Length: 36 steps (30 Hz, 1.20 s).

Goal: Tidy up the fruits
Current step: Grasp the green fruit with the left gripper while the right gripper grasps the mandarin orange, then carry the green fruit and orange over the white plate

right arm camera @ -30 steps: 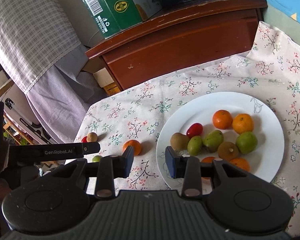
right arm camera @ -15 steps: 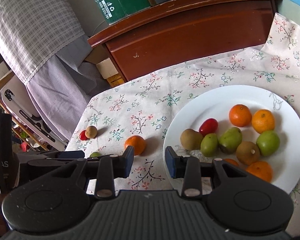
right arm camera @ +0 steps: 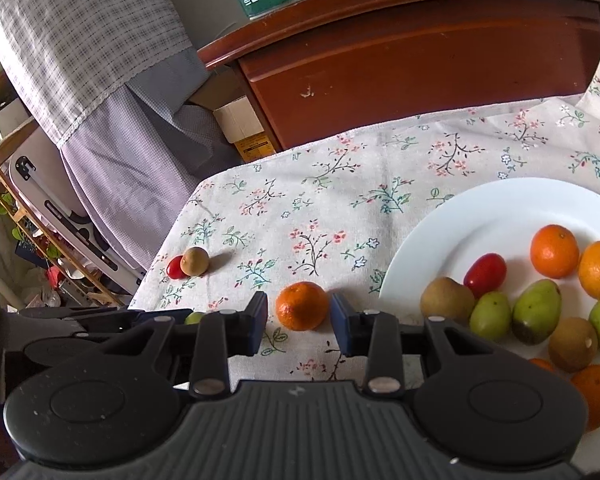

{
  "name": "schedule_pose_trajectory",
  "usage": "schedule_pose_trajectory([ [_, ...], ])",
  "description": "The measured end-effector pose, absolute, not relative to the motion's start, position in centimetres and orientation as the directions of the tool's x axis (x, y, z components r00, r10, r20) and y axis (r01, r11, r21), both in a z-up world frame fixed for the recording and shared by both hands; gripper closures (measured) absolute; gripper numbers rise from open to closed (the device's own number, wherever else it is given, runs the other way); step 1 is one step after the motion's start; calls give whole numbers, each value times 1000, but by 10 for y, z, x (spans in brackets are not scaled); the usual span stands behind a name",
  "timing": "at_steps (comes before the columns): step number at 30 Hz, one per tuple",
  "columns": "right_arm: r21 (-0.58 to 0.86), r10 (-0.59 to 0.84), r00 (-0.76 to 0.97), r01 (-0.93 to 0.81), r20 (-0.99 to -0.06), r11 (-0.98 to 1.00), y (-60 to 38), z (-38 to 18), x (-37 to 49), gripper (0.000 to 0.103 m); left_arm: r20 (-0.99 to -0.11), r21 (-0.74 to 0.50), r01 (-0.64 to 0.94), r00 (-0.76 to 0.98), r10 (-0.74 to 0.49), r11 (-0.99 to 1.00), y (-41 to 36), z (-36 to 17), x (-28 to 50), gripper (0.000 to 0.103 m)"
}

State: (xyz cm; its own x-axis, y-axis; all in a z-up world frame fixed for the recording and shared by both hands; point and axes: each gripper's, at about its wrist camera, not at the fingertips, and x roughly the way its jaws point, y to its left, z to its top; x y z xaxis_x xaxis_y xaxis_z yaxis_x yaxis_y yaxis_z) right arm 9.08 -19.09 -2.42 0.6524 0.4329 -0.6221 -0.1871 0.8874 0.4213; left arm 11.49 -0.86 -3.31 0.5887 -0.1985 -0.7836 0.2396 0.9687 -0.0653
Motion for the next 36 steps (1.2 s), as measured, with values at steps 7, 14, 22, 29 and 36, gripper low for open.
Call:
schedule_pose_trajectory([
  [7,391,406,648,-178,-644,903,-183,-34,96,67,-778,-16,264,602,-178,964,-14,-36,109,64],
  [14,375,394,659,-179,-641,910,-178,-36,98,70,-776,-17,269,604,-183,963,-17,-35,108,71],
  [22,382,394,670,-175,-629,908,-182,-26,92,71,-789,-59,250,581,-198,967,-18,-31,109,71],
  [29,375,374,690,-159,-620,913,-192,-7,78,71,-772,-56,253,602,-202,966,-24,-18,104,71],
  [36,395,336,717,-92,-610,914,-222,11,60,70,-748,-55,276,626,-223,960,-36,-2,97,71],
])
